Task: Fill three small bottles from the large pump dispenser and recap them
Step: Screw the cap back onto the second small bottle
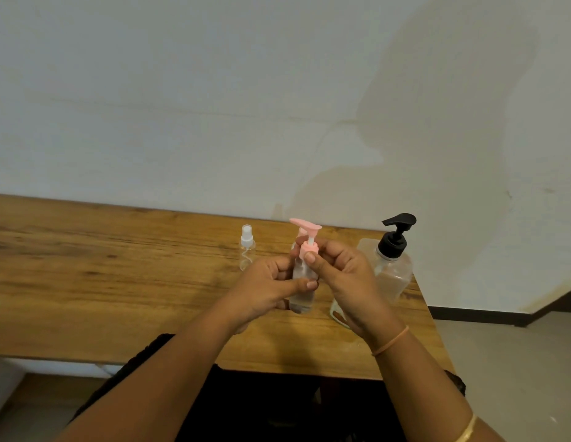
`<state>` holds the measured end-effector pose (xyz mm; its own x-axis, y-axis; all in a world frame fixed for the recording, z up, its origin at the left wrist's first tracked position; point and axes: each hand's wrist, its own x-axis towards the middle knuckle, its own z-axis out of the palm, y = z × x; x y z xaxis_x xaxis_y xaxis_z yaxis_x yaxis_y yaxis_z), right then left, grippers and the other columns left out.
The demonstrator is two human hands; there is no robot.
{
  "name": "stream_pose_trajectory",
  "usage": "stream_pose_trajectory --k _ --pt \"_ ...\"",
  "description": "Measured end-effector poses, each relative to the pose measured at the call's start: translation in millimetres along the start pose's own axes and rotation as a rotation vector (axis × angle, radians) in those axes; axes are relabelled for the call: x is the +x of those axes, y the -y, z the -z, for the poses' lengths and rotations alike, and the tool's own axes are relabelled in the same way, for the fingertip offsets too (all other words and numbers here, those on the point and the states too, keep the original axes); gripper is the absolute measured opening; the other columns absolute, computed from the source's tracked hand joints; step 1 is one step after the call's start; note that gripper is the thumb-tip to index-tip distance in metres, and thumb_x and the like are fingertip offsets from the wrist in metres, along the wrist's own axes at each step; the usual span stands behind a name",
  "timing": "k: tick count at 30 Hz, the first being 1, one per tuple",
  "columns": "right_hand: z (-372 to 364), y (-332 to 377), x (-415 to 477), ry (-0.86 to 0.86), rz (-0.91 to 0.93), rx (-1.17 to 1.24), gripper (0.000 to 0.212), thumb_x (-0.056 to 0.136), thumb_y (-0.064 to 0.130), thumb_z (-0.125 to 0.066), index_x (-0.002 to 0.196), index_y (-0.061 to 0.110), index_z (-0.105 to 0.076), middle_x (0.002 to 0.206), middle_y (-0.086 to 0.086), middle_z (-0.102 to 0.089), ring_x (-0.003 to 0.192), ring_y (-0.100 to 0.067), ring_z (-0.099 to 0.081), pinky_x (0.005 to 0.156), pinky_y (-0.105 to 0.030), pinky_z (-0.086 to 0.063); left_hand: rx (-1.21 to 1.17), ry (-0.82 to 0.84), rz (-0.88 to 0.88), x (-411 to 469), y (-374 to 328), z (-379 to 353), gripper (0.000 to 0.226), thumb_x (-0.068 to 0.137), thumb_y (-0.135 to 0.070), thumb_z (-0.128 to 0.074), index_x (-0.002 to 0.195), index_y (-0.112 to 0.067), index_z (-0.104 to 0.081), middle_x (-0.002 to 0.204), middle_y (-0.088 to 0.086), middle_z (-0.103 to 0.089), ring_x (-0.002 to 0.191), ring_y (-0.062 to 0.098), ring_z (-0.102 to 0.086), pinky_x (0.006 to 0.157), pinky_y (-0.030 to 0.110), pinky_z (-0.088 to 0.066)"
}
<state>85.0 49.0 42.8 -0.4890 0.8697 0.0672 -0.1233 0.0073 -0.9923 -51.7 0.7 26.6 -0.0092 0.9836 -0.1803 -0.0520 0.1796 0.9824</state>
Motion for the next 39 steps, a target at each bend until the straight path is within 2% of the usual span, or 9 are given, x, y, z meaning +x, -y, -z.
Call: stream_pose_trajectory --k 5,10,14,19,22,29,34,37,39 --pt "-13.2 -8.4 3.8 -0.129 0.012 -0.091 0.023 0.092 0.002 -0.054 0.112 0.008 -0.065 0.093 0.003 -0.071 0.091 -0.009 -0.066 0.071 -0.016 -0.053 0.046 -0.136 -0.056 2.6 6.5 -9.0 0.022 0.08 -0.012 -0.069 0.102 -0.009 -0.069 0.093 0.009 -0.074 0.082 0.018 -0.071 0.069 0.033 -0.059" --pt "-19.5 -12.8 3.6 -0.19 0.042 -0.185 0.026 0.093 0.006 -0.055 0.095 0.031 -0.064 0.092 0.007 -0.072 0.094 -0.009 -0.066 0.085 -0.027 -0.053 0.096 -0.173 -0.057 2.6 6.8 -12.9 0.022 0.083 -0.014 -0.068 0.104 -0.006 -0.067 0.091 0.008 -0.074 0.081 0.017 -0.071 0.069 0.031 -0.059" --pt "-5.3 -7.9 2.4 -0.04 -0.063 -0.013 0.019 0.085 0.013 -0.063 0.103 0.02 -0.067 0.101 -0.003 -0.072 0.102 -0.016 -0.066 0.087 -0.027 -0.053 0.059 -0.041 0.031 -0.4 0.0 -0.1 0.025 0.081 -0.016 -0.069 0.105 -0.013 -0.067 0.096 0.005 -0.074 0.09 0.019 -0.07 0.078 0.038 -0.058" --pt "6.1 -4.4 0.1 0.133 -0.118 0.121 0.034 0.073 0.019 -0.066 0.106 0.011 -0.067 0.104 -0.009 -0.071 0.101 -0.02 -0.065 0.084 -0.031 -0.053 -0.029 0.137 0.117 -4.2 -6.4 10.7 0.026 0.073 -0.016 -0.07 0.099 -0.019 -0.067 0.1 0.003 -0.073 0.097 0.019 -0.069 0.082 0.035 -0.057" --pt "-1.4 -6.5 -0.1 0.007 -0.071 0.036 0.02 0.081 0.011 -0.064 0.1 0.016 -0.069 0.097 -0.003 -0.073 0.096 -0.012 -0.067 0.079 -0.02 -0.052 0.016 0.078 0.075 -3.1 -2.9 6.7 0.018 0.081 -0.013 -0.067 0.098 -0.021 -0.068 0.096 0.002 -0.074 0.092 0.016 -0.07 0.078 0.033 -0.058" --pt "-17.6 -14.3 4.8 -0.148 -0.025 -0.051 0.024 0.09 0.004 -0.058 0.095 0.027 -0.065 0.091 0.005 -0.072 0.085 -0.007 -0.065 0.071 -0.019 -0.053 0.072 -0.096 -0.011 2.3 10.1 -3.6 0.022 0.084 -0.014 -0.067 0.106 -0.012 -0.068 0.093 0.005 -0.074 0.081 0.012 -0.069 0.071 0.032 -0.057" --pt "-27.2 -27.3 5.9 -0.176 0.019 -0.254 0.028 0.087 0.015 -0.066 0.108 0.034 -0.063 0.1 0.003 -0.069 0.101 -0.014 -0.062 0.091 -0.036 -0.052 0.147 -0.207 -0.026 2.8 9.9 -1.2 0.024 0.084 -0.012 -0.067 0.105 -0.022 -0.068 0.094 -0.004 -0.073 0.083 0.006 -0.067 0.065 0.021 -0.052" --pt "-35.7 -31.3 5.3 -0.206 0.026 -0.338 0.038 0.082 0.017 -0.072 0.111 0.035 -0.055 0.1 0.016 -0.062 0.098 -0.001 -0.057 0.082 -0.02 -0.05 0.197 -0.266 -0.021 2.6 8.4 3.9 0.027 0.086 -0.007 -0.063 0.109 -0.021 -0.067 0.097 -0.001 -0.07 0.09 0.012 -0.066 0.075 0.028 -0.056" --pt "-42.6 -33.4 6.3 -0.256 0.047 -0.414 0.028 0.08 0.019 -0.073 0.099 0.032 -0.058 0.098 0.01 -0.062 0.093 -0.007 -0.058 0.077 -0.023 -0.05 0.231 -0.278 -0.015 2.1 8.7 5.7 0.029 0.086 -0.006 -0.063 0.111 -0.021 -0.066 0.099 0.001 -0.07 0.093 0.016 -0.065 0.082 0.036 -0.056"
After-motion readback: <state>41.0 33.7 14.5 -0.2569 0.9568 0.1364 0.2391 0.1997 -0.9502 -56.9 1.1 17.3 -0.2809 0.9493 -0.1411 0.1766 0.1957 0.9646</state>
